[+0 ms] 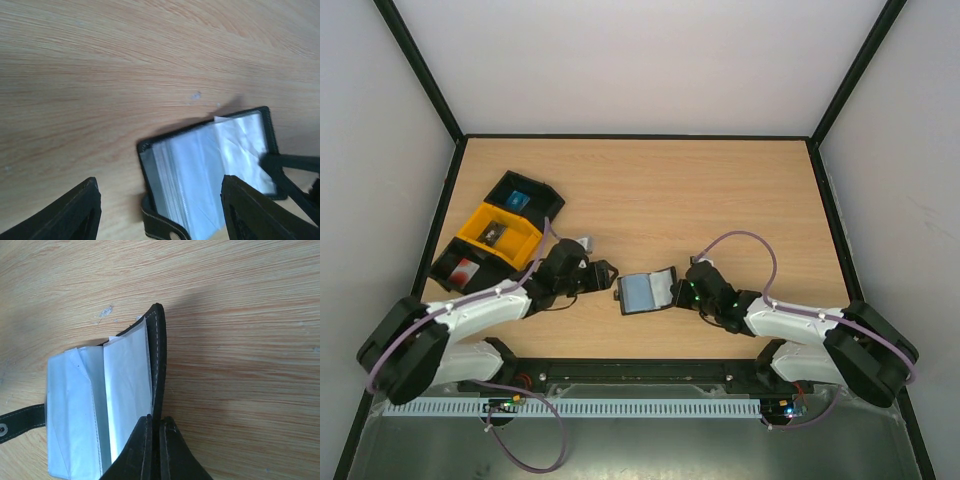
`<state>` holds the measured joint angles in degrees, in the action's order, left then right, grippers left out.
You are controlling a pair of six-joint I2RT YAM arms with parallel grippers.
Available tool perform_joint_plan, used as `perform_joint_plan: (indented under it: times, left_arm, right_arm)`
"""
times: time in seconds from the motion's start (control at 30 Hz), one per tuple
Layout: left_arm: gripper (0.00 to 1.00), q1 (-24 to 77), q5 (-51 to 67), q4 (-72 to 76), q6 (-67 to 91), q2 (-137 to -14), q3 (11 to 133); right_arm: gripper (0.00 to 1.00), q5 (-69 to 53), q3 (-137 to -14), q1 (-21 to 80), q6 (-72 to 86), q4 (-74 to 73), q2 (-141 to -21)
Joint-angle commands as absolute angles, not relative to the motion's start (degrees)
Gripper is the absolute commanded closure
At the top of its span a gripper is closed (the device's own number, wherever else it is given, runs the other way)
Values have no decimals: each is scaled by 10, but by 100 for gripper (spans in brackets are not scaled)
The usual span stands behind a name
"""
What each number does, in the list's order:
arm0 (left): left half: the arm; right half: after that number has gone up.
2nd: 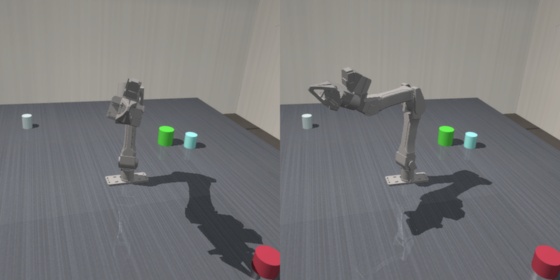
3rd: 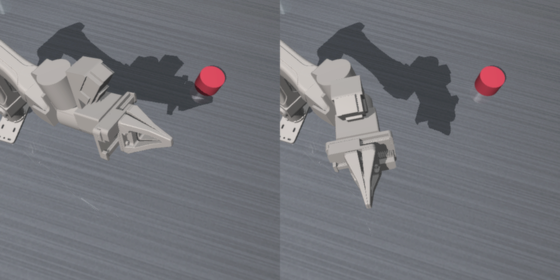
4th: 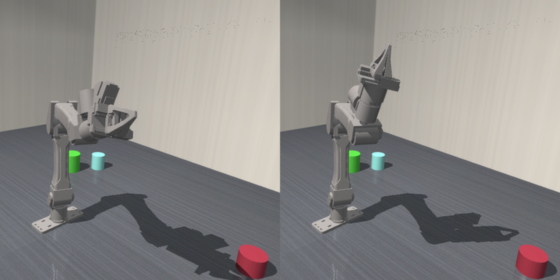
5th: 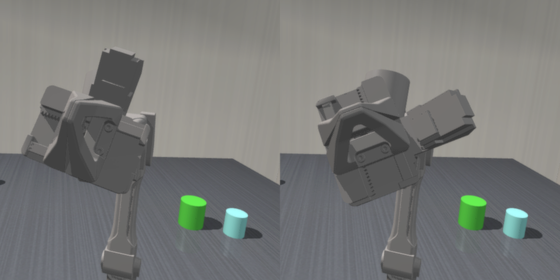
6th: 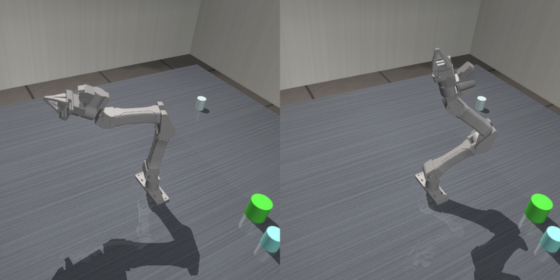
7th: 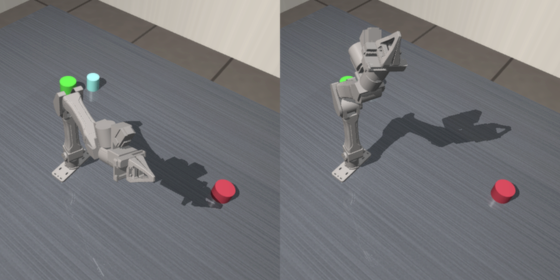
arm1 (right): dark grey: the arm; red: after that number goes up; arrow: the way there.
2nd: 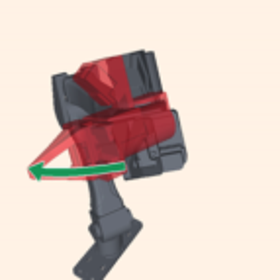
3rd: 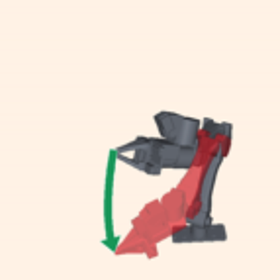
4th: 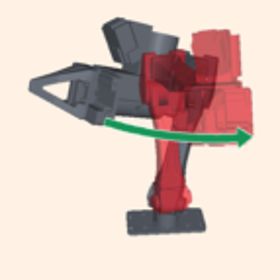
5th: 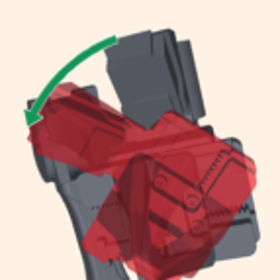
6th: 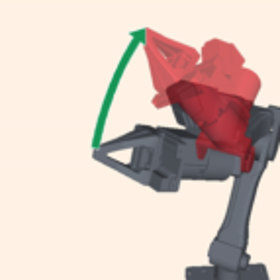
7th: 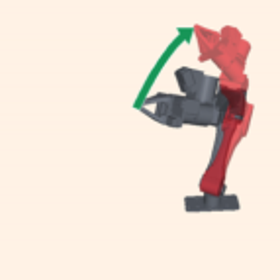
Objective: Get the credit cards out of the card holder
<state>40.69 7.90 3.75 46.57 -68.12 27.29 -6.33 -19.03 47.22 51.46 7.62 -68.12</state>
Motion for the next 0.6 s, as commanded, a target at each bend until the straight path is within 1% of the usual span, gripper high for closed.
perform_joint_plan:
  times: [0.0,0.13,0.33,0.47,0.57]
  left_arm:
    - [34,394,120,109,454,-753,270]
    - [40,396,150,127,458,-814,287]
    - [41,400,188,203,522,-840,255]
    - [44,413,206,226,538,-873,269]
    - [46,423,215,225,541,-875,282]
  right_arm:
    - [98,-32,-178,472,533,81,-676]
    - [98,-34,-173,473,537,89,-673]
    - [98,-37,-163,472,543,106,-670]
    - [98,-40,-156,472,554,122,-671]
    - [98,-45,-153,472,559,129,-673]
